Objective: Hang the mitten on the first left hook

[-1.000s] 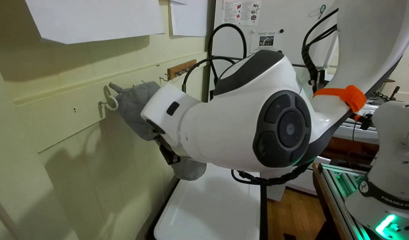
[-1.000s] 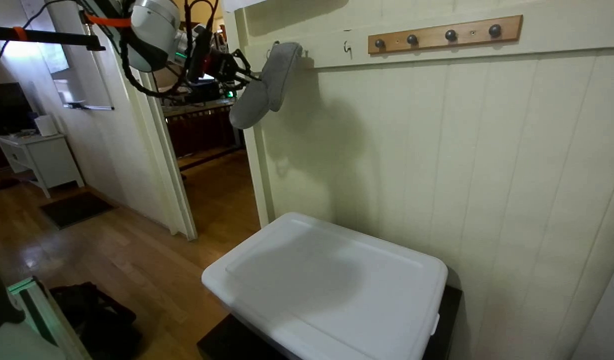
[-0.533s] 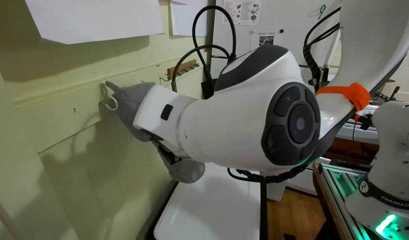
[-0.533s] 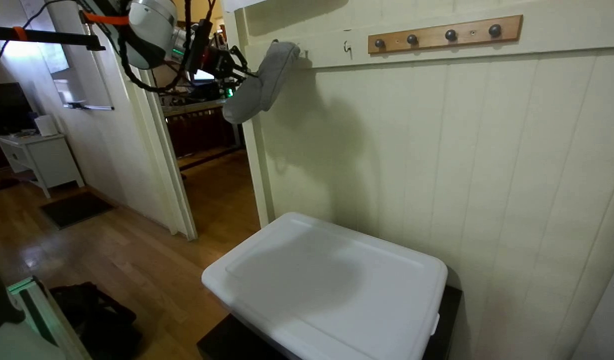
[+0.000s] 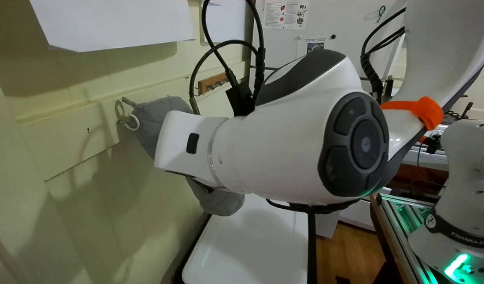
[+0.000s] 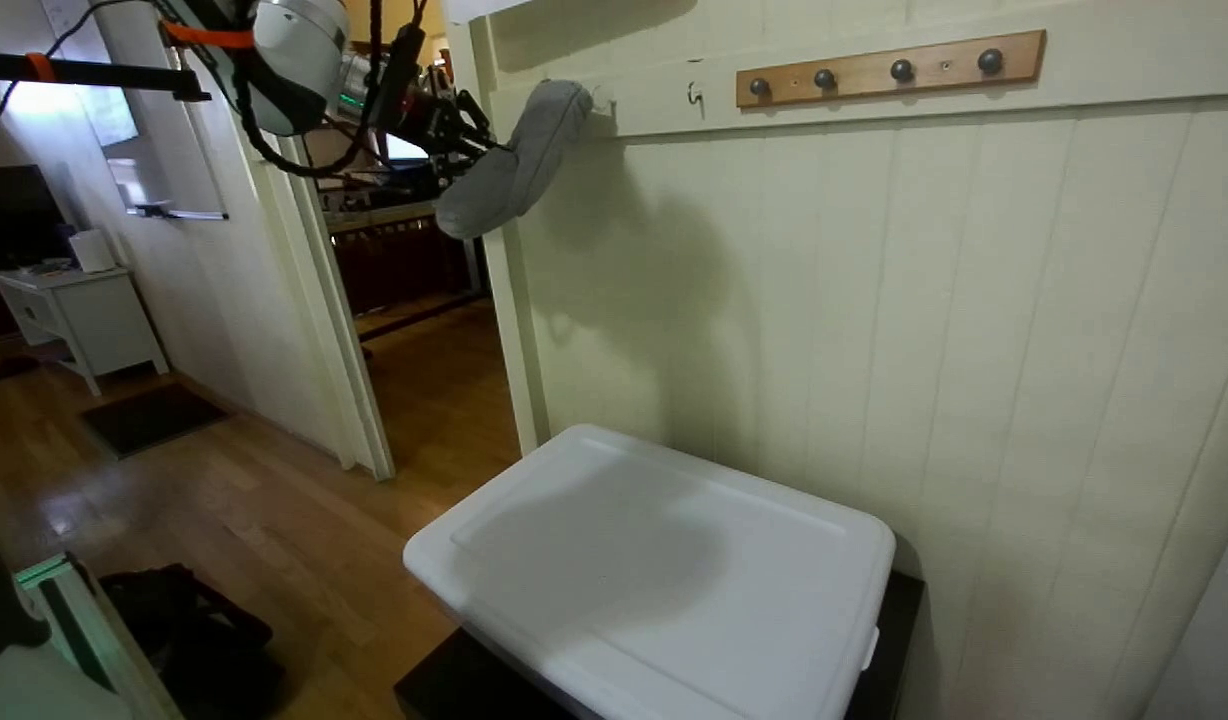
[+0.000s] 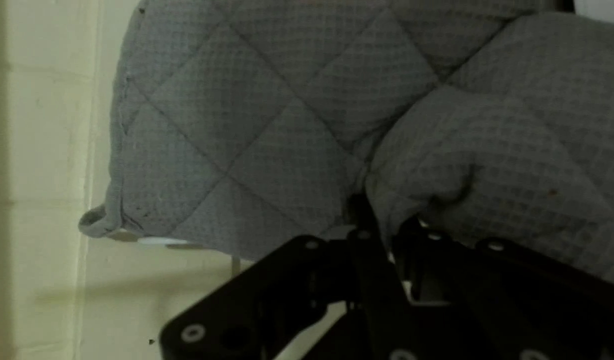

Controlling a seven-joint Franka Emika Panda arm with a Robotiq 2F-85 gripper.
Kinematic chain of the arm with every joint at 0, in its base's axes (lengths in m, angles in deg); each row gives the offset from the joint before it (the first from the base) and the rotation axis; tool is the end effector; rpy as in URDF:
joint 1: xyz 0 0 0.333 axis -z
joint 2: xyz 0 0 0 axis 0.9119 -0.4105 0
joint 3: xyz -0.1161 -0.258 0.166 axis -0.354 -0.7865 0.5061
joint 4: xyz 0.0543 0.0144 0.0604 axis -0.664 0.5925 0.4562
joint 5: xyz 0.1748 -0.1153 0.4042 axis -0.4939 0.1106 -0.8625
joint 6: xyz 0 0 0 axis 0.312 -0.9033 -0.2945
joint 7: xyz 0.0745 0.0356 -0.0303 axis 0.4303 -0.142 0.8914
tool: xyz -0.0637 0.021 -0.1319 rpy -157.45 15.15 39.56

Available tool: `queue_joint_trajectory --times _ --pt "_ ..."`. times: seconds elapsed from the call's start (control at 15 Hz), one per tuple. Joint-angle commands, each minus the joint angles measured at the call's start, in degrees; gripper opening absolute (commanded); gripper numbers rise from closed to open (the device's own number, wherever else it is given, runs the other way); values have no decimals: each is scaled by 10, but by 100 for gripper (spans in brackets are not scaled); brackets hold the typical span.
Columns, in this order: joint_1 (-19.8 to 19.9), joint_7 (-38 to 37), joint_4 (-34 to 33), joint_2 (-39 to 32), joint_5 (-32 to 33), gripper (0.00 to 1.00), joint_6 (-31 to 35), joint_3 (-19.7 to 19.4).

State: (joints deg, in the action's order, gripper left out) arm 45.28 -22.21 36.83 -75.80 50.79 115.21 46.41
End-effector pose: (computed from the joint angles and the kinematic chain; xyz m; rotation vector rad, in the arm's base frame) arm 0.6340 0.3301 0.3595 1.6794 1.2151 0.4458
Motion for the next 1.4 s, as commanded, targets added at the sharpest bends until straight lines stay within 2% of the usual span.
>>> queue_joint_trajectory --times 0.0,0.67,1.07,1.33 --pt "9 68 8 11 -13 3 18 11" --pt "20 177 18 14 -64 3 27 16" --pt "19 197 24 11 -84 3 43 16" --pt "16 179 26 19 -63 3 51 13"
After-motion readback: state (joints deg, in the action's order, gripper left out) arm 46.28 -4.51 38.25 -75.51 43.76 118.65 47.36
